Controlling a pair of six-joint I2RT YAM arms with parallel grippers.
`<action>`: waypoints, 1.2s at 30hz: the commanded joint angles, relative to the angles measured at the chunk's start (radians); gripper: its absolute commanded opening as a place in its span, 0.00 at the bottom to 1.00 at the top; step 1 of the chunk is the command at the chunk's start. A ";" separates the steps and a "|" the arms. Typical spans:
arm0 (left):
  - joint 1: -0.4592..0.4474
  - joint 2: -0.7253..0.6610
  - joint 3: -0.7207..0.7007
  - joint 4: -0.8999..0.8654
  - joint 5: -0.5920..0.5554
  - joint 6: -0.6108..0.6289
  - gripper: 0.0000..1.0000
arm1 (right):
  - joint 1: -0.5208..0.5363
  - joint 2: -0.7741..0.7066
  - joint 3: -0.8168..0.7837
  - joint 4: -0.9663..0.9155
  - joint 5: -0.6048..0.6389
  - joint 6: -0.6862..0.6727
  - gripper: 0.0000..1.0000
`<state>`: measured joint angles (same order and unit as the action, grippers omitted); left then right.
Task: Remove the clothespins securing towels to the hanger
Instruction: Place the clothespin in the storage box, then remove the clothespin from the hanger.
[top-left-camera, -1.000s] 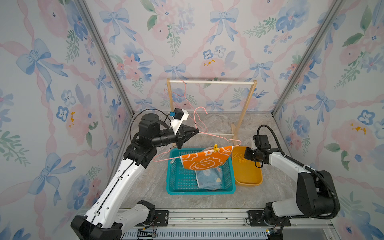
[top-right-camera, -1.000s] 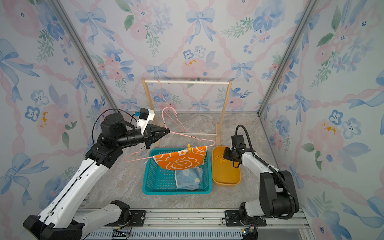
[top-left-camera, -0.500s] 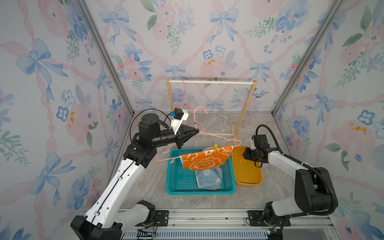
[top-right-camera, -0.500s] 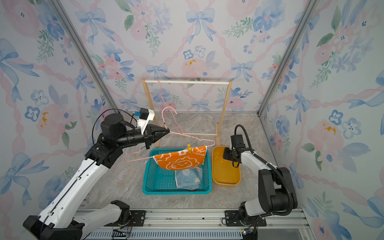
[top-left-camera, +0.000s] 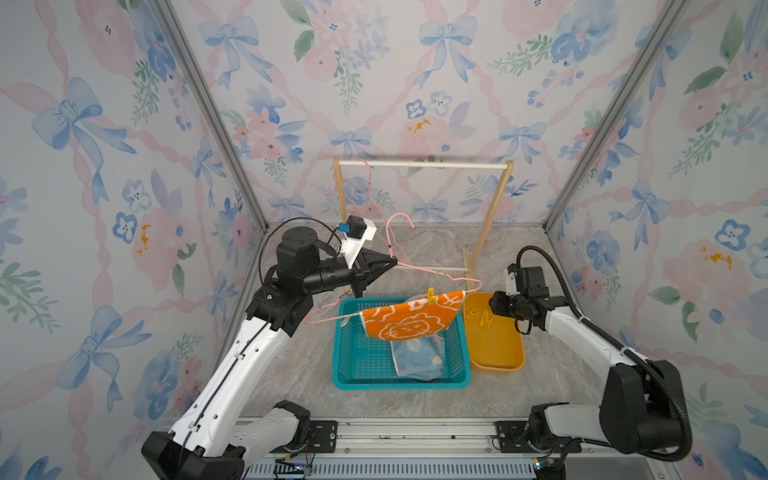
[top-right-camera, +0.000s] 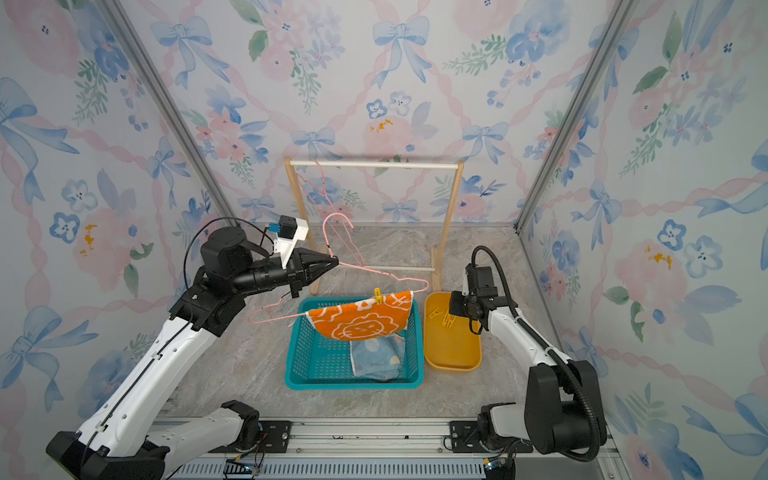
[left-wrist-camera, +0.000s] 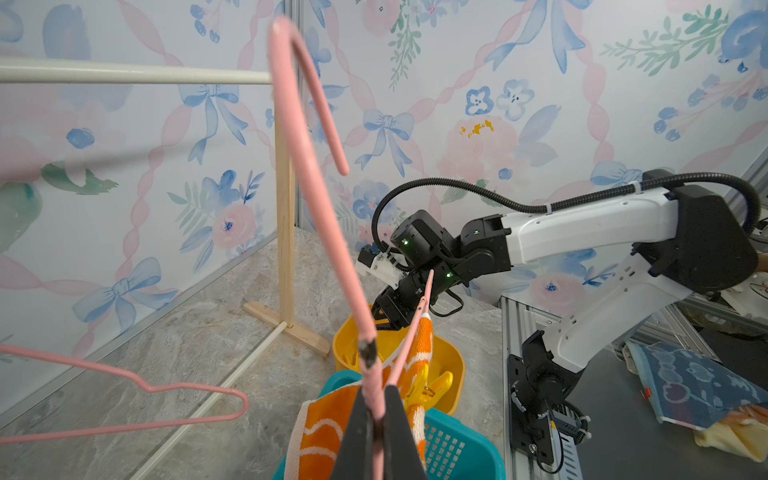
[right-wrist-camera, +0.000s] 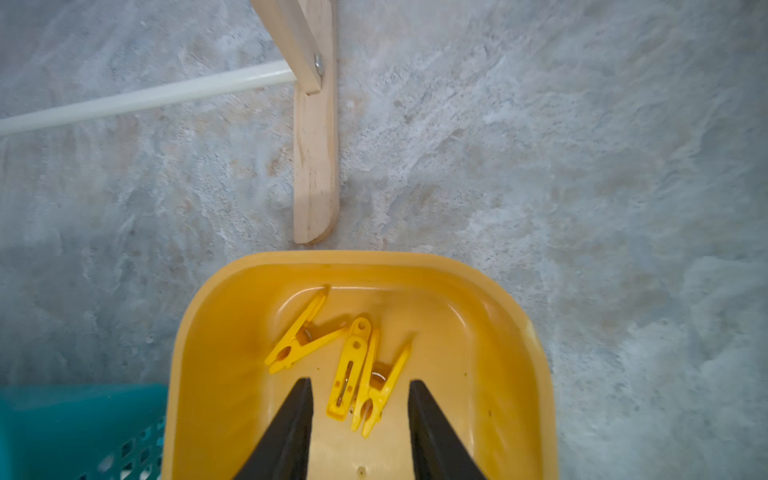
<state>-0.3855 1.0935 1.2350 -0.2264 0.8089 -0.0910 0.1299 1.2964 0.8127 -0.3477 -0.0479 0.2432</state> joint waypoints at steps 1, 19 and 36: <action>0.005 -0.018 0.000 0.032 0.016 -0.007 0.00 | 0.024 -0.124 -0.005 -0.019 0.000 -0.071 0.39; 0.009 -0.015 0.007 0.032 0.024 -0.009 0.00 | 0.272 -0.578 0.006 -0.026 0.036 -0.223 0.39; 0.009 -0.015 0.004 0.031 0.018 -0.009 0.00 | 0.547 -0.632 0.165 -0.104 0.053 -0.345 0.38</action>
<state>-0.3843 1.0935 1.2350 -0.2264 0.8124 -0.0906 0.6350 0.6502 0.9470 -0.4080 -0.0059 -0.0547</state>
